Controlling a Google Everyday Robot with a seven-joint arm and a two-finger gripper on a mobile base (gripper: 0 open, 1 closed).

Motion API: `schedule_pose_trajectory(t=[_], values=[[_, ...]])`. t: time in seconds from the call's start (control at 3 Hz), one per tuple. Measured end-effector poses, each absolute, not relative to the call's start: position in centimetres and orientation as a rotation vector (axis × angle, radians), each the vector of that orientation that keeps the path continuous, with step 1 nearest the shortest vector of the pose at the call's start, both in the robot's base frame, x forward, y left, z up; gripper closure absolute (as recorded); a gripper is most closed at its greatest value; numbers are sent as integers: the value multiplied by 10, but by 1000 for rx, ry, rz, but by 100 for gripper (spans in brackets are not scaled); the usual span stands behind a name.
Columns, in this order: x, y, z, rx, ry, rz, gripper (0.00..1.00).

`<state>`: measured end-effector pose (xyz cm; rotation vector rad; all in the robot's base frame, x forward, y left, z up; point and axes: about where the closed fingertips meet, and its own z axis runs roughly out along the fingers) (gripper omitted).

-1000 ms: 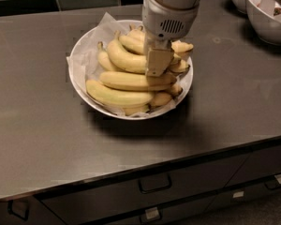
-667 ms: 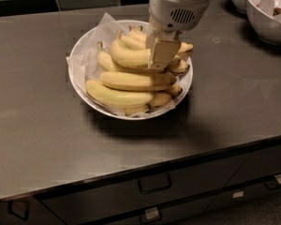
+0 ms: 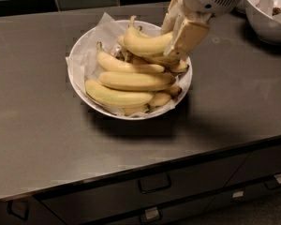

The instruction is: Pick banana from white bowl

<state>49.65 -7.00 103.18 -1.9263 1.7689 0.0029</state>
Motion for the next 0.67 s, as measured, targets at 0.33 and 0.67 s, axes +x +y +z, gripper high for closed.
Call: schedule_pose_trajectory(t=[0.33,0.67], values=[[486,-82,1041,-1903,1682,113,100],[482,-76,1045,-1903,1662,129,100]])
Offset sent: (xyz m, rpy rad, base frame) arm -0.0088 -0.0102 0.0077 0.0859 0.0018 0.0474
